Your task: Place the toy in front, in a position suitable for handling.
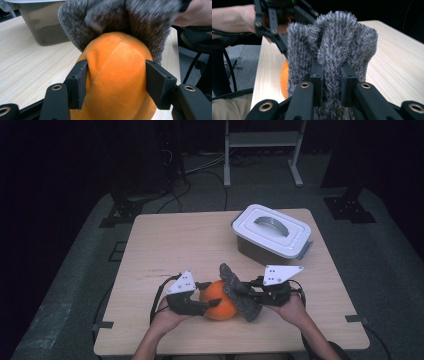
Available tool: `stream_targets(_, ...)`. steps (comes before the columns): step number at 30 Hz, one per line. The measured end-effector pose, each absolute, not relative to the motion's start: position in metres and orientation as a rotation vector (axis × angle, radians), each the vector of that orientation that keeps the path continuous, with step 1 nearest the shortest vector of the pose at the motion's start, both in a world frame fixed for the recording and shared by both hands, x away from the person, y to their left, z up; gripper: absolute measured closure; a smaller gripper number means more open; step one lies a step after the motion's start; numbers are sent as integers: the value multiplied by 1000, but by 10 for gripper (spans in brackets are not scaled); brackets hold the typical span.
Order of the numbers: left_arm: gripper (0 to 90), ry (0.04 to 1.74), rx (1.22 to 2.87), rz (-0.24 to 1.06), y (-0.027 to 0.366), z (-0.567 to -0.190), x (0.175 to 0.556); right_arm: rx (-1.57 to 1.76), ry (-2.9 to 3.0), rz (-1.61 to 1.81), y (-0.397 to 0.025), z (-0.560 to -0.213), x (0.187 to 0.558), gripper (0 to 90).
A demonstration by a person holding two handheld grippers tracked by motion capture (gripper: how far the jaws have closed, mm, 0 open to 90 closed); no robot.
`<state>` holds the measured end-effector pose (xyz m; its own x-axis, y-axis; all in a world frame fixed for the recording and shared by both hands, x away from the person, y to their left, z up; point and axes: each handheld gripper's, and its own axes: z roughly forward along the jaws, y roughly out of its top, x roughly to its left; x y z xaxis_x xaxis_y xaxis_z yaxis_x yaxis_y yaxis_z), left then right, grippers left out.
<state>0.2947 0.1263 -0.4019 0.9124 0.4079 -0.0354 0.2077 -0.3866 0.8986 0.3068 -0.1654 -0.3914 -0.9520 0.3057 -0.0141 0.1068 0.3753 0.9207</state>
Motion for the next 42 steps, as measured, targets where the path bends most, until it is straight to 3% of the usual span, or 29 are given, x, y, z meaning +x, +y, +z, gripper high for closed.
stream_targets(8,364,344,1971,87,127,-403,294,446,2481,1577,-175,-406,318,754)
stream_targets(16,178,406,2011,142,125,-413,299,454,2487,1578,-176,-407,319,753)
stream_targets(17,182,410,2010,126,124,-414,300,456,2488,1575,-176,-407,319,753)
stream_targets(21,368,389,2012,169,123,-413,296,420,2457,1567,-173,-398,312,754)
stream_targets(24,446,409,1997,207,123,-408,295,380,2418,1614,-171,-389,307,754)
stream_targets(31,470,419,1985,253,127,-403,294,441,2470,1554,-173,-402,315,754)
stream_targets(38,467,427,1995,281,123,-403,292,364,2415,1637,-167,-386,305,754)
stream_targets(42,462,446,1991,296,125,-402,292,376,2452,1603,-165,-395,308,755)
